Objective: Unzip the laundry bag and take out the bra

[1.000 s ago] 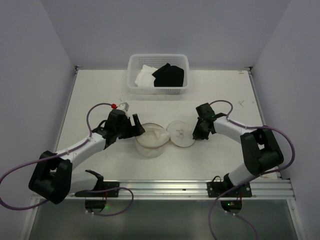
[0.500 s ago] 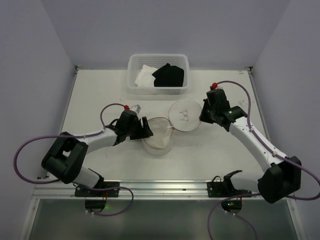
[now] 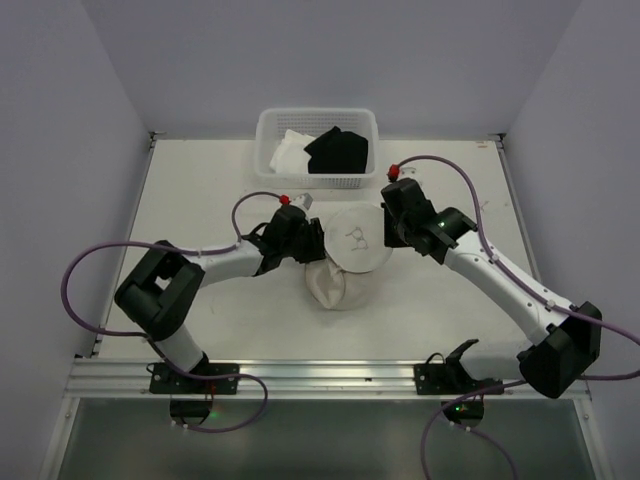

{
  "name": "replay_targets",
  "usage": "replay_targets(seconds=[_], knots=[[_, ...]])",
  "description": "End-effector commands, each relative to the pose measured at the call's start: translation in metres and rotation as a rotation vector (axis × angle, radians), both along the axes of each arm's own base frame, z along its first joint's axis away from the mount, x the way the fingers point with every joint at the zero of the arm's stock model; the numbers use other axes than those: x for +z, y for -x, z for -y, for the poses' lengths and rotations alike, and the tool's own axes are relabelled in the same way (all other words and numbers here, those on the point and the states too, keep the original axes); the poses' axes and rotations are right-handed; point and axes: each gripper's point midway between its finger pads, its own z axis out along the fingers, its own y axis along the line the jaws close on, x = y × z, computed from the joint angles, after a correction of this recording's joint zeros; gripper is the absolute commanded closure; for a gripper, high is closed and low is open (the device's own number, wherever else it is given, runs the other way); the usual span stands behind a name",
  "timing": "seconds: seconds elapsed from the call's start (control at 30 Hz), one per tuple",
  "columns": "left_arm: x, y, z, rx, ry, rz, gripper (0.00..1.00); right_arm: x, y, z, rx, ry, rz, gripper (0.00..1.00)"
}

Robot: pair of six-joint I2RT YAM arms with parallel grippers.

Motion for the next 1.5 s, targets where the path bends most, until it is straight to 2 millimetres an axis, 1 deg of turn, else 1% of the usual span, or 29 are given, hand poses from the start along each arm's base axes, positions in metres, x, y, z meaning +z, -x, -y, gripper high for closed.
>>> replay_targets(seconds=[0.0,0.03,0.07,0.1,0.2,0.23,0.27,0.3,0.33,0.37,0.43,0.47,0.5,0.6,0.63,0.67,0.73,0.77,0.83,0.87,0.93,0.97,1.0,1.1,1.17,1.27,1.3,1.4,1.47], knots=[[0.028,-0.014,-0.002,0.030,-0.018,0.067,0.59,-0.013,0.002,0.044,-0.152,0.177,-0.020,1.00],[0.025,-0.013,-0.011,0.045,-0.062,0.067,0.59,-0.016,0.003,0.053,-0.180,0.199,-0.028,1.00],[0.031,-0.014,-0.016,0.055,-0.072,0.084,0.59,-0.018,0.004,0.057,-0.196,0.211,-0.035,1.00],[0.025,-0.009,-0.026,0.068,-0.122,0.061,0.59,-0.019,0.007,0.063,-0.216,0.229,-0.047,1.00],[0.036,-0.004,-0.037,0.073,-0.138,0.078,0.55,-0.014,0.007,0.080,-0.295,0.265,-0.033,1.00],[0.038,-0.001,-0.040,0.071,-0.144,0.076,0.51,-0.015,0.009,0.085,-0.316,0.285,-0.044,1.00],[0.049,0.000,-0.041,0.075,-0.129,0.095,0.47,-0.009,0.008,0.090,-0.334,0.303,-0.030,1.00],[0.053,0.001,-0.043,0.074,-0.126,0.100,0.37,-0.008,0.010,0.094,-0.344,0.321,-0.036,1.00],[0.057,0.003,-0.045,0.073,-0.126,0.105,0.31,-0.007,0.010,0.095,-0.350,0.331,-0.039,1.00],[0.071,0.004,-0.046,0.075,-0.106,0.130,0.26,-0.001,0.008,0.095,-0.360,0.335,-0.031,1.00],[0.082,0.006,-0.050,0.080,-0.099,0.146,0.19,0.001,0.008,0.100,-0.372,0.366,-0.032,1.00],[0.092,0.007,-0.053,0.084,-0.084,0.165,0.19,0.005,0.007,0.100,-0.374,0.369,-0.026,1.00],[0.093,0.008,-0.057,0.089,-0.085,0.166,0.19,0.007,0.006,0.102,-0.381,0.375,-0.020,1.00],[0.081,0.012,-0.075,0.114,-0.117,0.135,0.23,0.010,0.004,0.101,-0.373,0.375,-0.012,1.00],[0.076,0.013,-0.079,0.120,-0.120,0.127,0.26,0.010,0.003,0.100,-0.367,0.373,-0.010,1.00],[0.062,0.018,-0.084,0.123,-0.125,0.098,0.28,0.011,0.002,0.099,-0.366,0.371,-0.007,1.00],[0.055,0.022,-0.078,0.109,-0.085,0.085,0.33,0.012,0.000,0.098,-0.361,0.369,-0.006,1.00],[0.042,0.027,-0.077,0.096,-0.080,0.055,0.36,0.015,-0.002,0.097,-0.360,0.368,0.001,1.00],[0.043,0.028,-0.063,0.067,-0.011,0.041,0.40,0.016,-0.004,0.099,-0.367,0.386,0.004,1.00],[0.038,0.028,-0.057,0.053,0.002,0.025,0.41,0.019,-0.006,0.098,-0.367,0.388,0.011,1.00],[0.049,0.022,-0.042,0.027,0.062,0.048,0.43,0.020,-0.008,0.100,-0.369,0.407,0.011,1.00],[0.047,0.021,-0.038,0.017,0.066,0.043,0.43,0.022,-0.009,0.102,-0.375,0.423,0.017,1.00],[0.056,0.016,-0.032,0.009,0.085,0.062,0.44,0.021,-0.009,0.102,-0.372,0.437,0.011,1.00],[0.063,0.006,-0.025,0.006,0.095,0.082,0.48,0.026,-0.012,0.105,-0.381,0.461,0.017,1.00],[0.061,0.003,-0.022,0.009,0.096,0.078,0.52,0.029,-0.015,0.104,-0.385,0.469,0.020,1.00],[0.058,0.000,-0.016,0.004,0.103,0.058,0.67,0.035,-0.018,0.104,-0.392,0.478,0.023,1.00],[0.057,0.000,-0.015,0.003,0.105,0.052,0.78,0.036,-0.017,0.104,-0.390,0.482,0.017,1.00],[0.053,-0.002,-0.009,0.002,0.106,0.029,0.95,0.042,-0.020,0.098,-0.376,0.466,0.023,1.00],[0.052,-0.005,-0.004,0.001,0.111,0.019,1.00,0.045,-0.021,0.092,-0.357,0.454,0.029,1.00]])
